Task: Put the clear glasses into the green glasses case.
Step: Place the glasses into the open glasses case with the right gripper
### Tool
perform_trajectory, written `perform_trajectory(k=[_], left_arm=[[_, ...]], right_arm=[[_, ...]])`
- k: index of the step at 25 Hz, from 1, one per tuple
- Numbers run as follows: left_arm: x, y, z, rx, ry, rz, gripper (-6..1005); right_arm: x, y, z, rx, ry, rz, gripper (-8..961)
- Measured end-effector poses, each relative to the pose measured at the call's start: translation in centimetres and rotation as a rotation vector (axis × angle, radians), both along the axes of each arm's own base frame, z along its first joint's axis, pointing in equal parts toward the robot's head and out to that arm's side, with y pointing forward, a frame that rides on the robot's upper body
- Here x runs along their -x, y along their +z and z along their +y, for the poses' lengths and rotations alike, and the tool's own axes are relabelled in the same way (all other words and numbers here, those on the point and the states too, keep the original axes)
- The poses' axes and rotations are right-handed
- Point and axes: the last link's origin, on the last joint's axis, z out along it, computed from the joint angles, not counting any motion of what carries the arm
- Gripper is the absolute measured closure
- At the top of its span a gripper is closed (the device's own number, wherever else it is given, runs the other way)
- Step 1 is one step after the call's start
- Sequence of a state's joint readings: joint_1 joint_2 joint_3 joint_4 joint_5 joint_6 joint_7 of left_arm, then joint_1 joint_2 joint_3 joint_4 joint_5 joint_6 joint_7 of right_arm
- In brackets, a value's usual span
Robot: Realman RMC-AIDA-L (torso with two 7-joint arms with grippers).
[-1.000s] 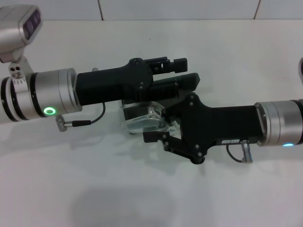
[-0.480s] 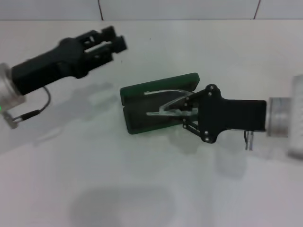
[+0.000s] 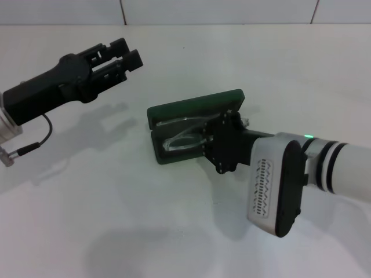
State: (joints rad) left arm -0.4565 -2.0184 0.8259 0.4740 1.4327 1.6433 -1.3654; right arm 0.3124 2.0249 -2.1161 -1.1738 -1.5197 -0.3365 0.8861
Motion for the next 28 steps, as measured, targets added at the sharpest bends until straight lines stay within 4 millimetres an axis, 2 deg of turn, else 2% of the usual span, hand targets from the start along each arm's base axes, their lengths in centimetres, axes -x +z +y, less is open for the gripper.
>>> perform_trajectory(k=[17, 28], left_arm=[[0.30, -0.64, -0.50, 0.024, 0.008, 0.011, 407], [0.36, -0.84, -0.62, 0.034, 0.008, 0.017, 407]], right_arm=[[-0.71, -0.81, 0.44, -0.072, -0.075, -0.009, 790], [-0.41, -1.04, -0.04, -0.061, -0.067, -0.003, 677]])
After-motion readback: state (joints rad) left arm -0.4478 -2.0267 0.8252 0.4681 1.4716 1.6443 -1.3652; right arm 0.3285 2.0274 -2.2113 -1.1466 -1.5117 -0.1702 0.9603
